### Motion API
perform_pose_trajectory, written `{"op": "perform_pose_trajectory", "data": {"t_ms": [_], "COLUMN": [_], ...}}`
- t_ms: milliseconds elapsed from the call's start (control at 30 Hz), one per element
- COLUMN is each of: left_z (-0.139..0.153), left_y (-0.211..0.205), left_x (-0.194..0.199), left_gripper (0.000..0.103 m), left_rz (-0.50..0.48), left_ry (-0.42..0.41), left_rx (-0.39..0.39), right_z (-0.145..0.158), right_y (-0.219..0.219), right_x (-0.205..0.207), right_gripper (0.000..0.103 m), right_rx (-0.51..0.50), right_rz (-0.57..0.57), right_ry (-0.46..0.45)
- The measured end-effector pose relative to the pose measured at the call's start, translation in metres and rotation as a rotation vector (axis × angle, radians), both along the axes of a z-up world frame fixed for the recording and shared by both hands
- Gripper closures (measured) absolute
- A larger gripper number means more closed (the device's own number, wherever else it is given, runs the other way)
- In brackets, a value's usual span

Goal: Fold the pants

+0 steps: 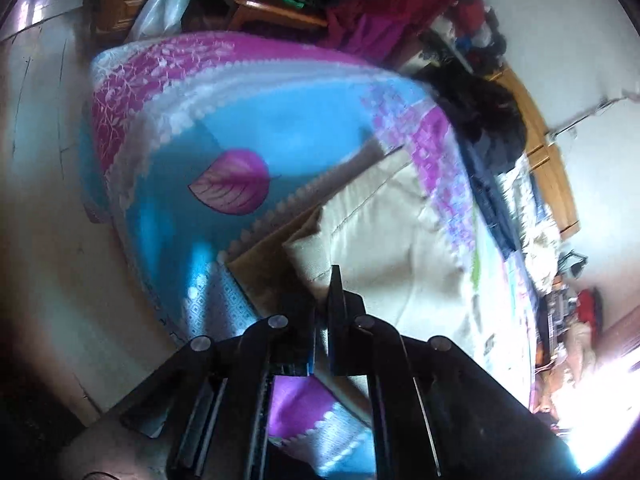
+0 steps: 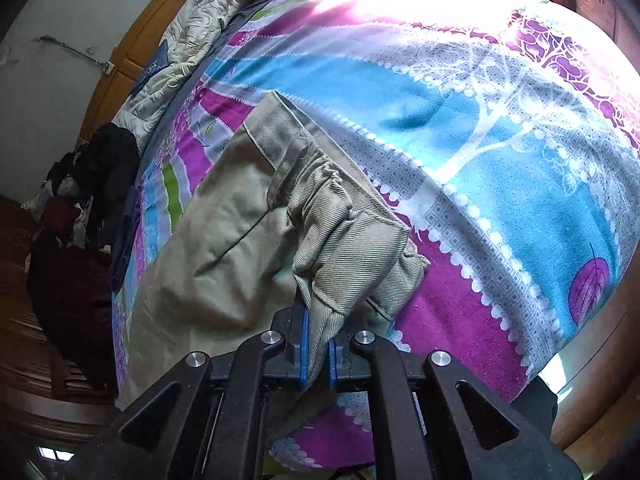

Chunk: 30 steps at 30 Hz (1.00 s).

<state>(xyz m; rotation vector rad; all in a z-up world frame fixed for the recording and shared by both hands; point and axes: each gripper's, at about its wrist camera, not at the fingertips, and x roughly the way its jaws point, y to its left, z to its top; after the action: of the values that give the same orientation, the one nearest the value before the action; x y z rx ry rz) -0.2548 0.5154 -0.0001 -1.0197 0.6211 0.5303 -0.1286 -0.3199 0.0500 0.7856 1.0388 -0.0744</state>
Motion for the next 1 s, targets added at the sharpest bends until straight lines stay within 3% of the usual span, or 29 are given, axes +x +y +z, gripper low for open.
{"op": "perform_pose_trajectory", "data": {"t_ms": [133, 367, 600, 700, 767, 800, 833, 867, 933, 967, 1000], "left_z": [-0.012, -0.009, -0.014, -0.018, -0.007, -0.001, 0.009, 0.017, 0.029, 0.035, 0.039], "left_y": [0.002, 0.001, 0.006, 0.010, 0.010, 0.010, 0.010, 0.012, 0.018, 0.020, 0.020], "left_x": [0.003, 0.003, 0.005, 0.003, -0.003, -0.008, -0.019, -0.032, -0.058, -0.074, -0.083], "left_gripper": [0.097, 0.099, 0.096, 0.093, 0.082, 0.071, 0.059, 0.054, 0.047, 0.047, 0.048], "left_rz": [-0.021, 0.013, -0.004, -0.005, 0.003, 0.027, 0.075, 0.123, 0.209, 0.252, 0.261], "left_ry": [0.073, 0.020, 0.063, 0.060, 0.076, 0.098, 0.114, 0.097, 0.062, 0.043, 0.023], "left_rx": [0.014, -0.001, 0.009, -0.020, 0.021, 0.062, 0.116, 0.152, 0.173, 0.163, 0.147], "right_z": [-0.014, -0.008, -0.015, -0.020, -0.013, -0.009, -0.005, -0.002, 0.003, 0.012, 0.027], "right_y": [0.002, 0.003, 0.003, -0.011, -0.019, -0.022, -0.027, -0.033, -0.047, -0.047, -0.035], "right_x": [0.002, -0.004, -0.003, -0.010, -0.022, -0.030, -0.039, -0.050, -0.073, -0.082, -0.086], "right_gripper": [0.096, 0.096, 0.098, 0.096, 0.087, 0.081, 0.064, 0.059, 0.058, 0.058, 0.059], "right_rx": [-0.015, -0.040, -0.046, 0.047, 0.067, 0.072, 0.065, 0.038, -0.028, -0.110, -0.214], "right_rz": [0.001, -0.004, 0.009, 0.034, 0.033, 0.025, 0.002, -0.037, -0.135, -0.168, -0.123], "right_ry": [0.048, 0.024, 0.035, 0.021, 0.010, 0.000, 0.007, 0.018, 0.043, 0.049, 0.002]}}
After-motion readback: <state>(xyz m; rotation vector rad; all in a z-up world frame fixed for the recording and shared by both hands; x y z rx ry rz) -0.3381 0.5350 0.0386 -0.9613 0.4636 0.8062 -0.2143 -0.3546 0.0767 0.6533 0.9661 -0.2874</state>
